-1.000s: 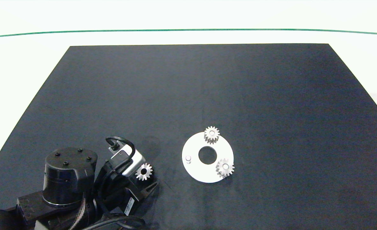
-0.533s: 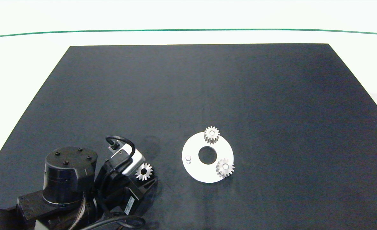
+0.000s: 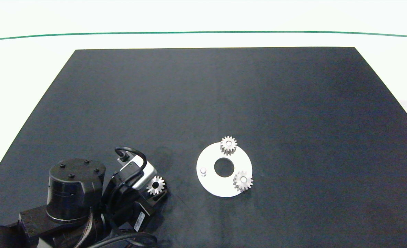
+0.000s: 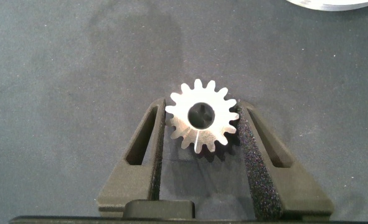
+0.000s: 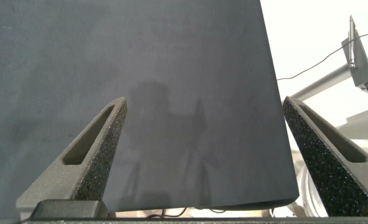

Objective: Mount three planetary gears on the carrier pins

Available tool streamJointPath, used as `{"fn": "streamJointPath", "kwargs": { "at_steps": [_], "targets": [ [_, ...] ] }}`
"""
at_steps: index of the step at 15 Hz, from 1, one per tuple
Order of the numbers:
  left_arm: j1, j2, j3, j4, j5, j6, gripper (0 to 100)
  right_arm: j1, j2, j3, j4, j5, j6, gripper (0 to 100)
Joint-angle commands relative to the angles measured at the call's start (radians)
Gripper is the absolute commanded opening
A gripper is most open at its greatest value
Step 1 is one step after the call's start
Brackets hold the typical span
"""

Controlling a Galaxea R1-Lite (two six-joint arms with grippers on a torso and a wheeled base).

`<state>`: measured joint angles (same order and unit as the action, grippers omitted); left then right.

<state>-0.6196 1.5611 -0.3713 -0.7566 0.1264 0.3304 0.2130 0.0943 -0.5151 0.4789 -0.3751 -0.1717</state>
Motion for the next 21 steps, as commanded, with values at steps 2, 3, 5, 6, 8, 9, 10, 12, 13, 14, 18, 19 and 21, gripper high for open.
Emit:
{"fn": "streamJointPath", "kwargs": {
  "at_steps": [2, 3, 5, 6, 8, 9, 10, 12, 13, 14, 18, 19, 21],
  "targets": [
    [0.0, 0.008, -0.003, -0.004, 0.002, 0.007, 32, 0.0, 0.002, -0.005, 0.003, -0.002, -0.002, 100],
    [0.0, 0.008, -0.003, -0.004, 0.002, 0.009, 29, 0.0, 0.002, -0.006, 0.003, -0.002, -0.002, 100],
    [0.0, 0.008, -0.003, -0.004, 0.002, 0.009, 26, 0.0, 0.002, -0.006, 0.003, -0.002, 0.0, 100],
    [-0.002, 0.008, -0.003, -0.004, 0.007, 0.009, 23, 0.0, 0.002, -0.006, 0.003, -0.002, 0.0, 100],
    [0.0, 0.007, -0.005, -0.004, 0.009, 0.01, 20, 0.0, 0.002, -0.008, 0.003, -0.002, 0.0, 100],
    [-0.002, 0.005, -0.005, -0.004, 0.009, 0.01, 17, 0.0, 0.002, -0.008, 0.003, -0.002, 0.0, 100],
    [-0.003, -0.001, -0.009, -0.004, 0.01, 0.012, 15, 0.0, 0.002, -0.008, 0.003, -0.002, 0.0, 100],
    [-0.006, -0.019, -0.037, 0.005, 0.012, 0.012, 13, 0.0, 0.002, -0.008, 0.003, -0.002, -0.002, 100],
    [-0.008, -0.027, -0.043, 0.006, 0.013, 0.012, 13, 0.0, 0.002, -0.008, 0.003, -0.002, 0.0, 100],
    [-0.02, -0.045, -0.08, 0.048, 0.015, 0.012, 13, 0.0, 0.002, -0.008, 0.003, -0.002, 0.0, 100],
    [-0.081, -0.121, -0.189, 0.243, 0.044, 0.01, 13, 0.0, 0.002, -0.006, 0.004, -0.002, 0.0, 100],
    [-0.097, -0.121, -0.204, 0.243, 0.068, 0.01, 13, -0.001, 0.002, -0.003, 0.004, -0.002, -0.002, 100],
    [-0.154, -0.111, -0.222, 0.244, 0.101, 0.007, 13, -0.001, 0.002, -0.003, 0.004, -0.002, -0.002, 100]
  ]
}}
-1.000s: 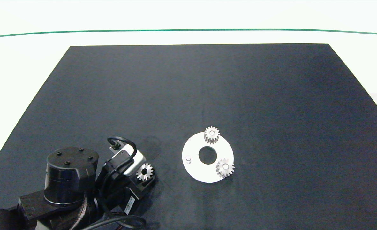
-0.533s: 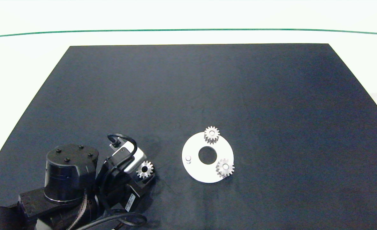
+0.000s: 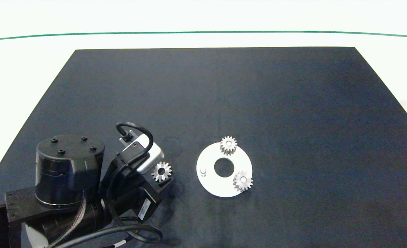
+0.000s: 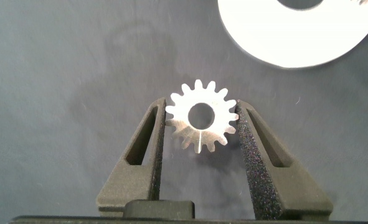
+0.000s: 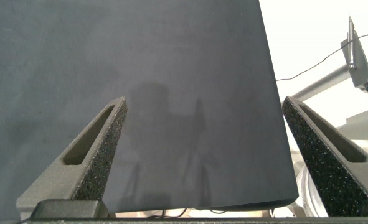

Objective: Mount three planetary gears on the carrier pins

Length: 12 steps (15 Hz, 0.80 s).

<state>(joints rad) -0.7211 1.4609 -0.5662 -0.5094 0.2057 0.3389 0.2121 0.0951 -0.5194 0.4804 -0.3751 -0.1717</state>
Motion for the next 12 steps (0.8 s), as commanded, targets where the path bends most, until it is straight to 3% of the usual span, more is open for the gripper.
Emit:
{"fn": "streamJointPath", "kwargs": {
  "at_steps": [1, 5, 12],
  "targets": [
    [-0.077, -0.004, -0.029, -0.006, 0.037, -0.003, 13, 0.001, 0.002, 0.002, 0.004, -0.002, -0.002, 100],
    [-0.135, 0.044, -0.052, -0.011, 0.072, -0.006, 13, 0.0, 0.002, 0.002, 0.004, -0.002, -0.002, 100],
    [-0.164, 0.119, -0.121, -0.011, 0.077, -0.005, 13, 0.0, 0.002, 0.002, 0.004, -0.002, -0.005, 100]
  ]
}}
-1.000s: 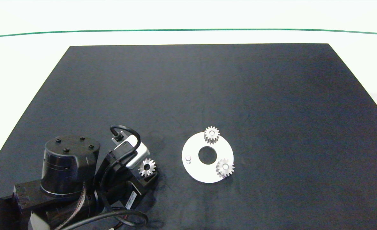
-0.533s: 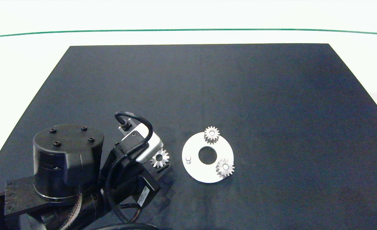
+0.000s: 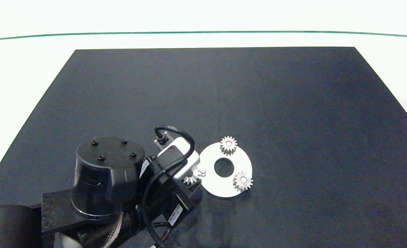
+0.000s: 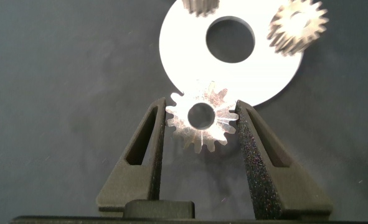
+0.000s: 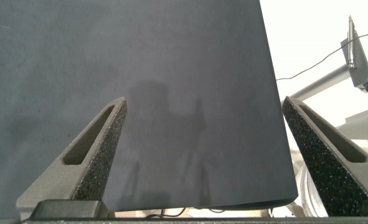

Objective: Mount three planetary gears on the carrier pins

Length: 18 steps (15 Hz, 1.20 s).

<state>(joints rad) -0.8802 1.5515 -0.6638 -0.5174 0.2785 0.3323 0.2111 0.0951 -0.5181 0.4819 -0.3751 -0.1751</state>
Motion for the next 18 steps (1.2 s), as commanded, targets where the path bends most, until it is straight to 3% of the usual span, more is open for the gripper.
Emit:
{"fn": "streamJointPath", "kwargs": {
  "at_steps": [1, 12, 18],
  "targets": [
    [-0.006, 0.038, -0.051, 0.0, 0.008, 0.004, 13, 0.001, 0.002, 0.001, 0.004, -0.002, -0.001, 100],
    [-0.033, 0.134, -0.119, -0.001, 0.008, 0.007, 13, 0.002, 0.002, 0.004, 0.004, -0.001, 0.002, 100],
    [-0.014, 0.13, -0.111, 0.002, 0.008, 0.013, 13, 0.002, 0.002, 0.0, 0.004, 0.001, 0.003, 100]
  ]
}}
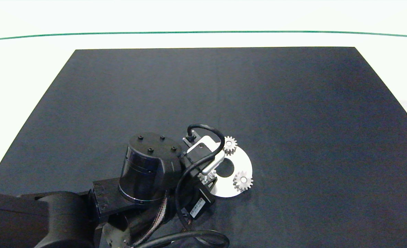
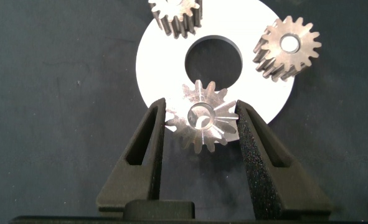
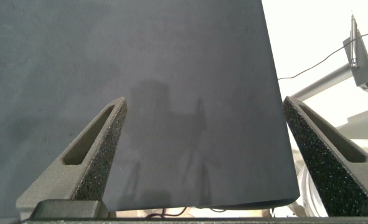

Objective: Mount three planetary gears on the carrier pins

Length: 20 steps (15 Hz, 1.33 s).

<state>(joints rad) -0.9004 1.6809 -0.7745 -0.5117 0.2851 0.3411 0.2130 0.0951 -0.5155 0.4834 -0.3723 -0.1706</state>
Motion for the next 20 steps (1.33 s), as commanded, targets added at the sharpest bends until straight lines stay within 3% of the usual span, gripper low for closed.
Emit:
{"fn": "streamJointPath", "kwargs": {
  "at_steps": [1, 20],
  "targets": [
    [0.008, -0.001, 0.001, -0.002, 0.002, 0.01, 13, 0.0, 0.002, -0.006, 0.003, -0.002, -0.001, 100],
    [0.029, 0.007, -0.002, -0.011, 0.002, 0.018, 13, 0.0, 0.002, -0.023, 0.003, -0.002, -0.001, 100]
  ]
}}
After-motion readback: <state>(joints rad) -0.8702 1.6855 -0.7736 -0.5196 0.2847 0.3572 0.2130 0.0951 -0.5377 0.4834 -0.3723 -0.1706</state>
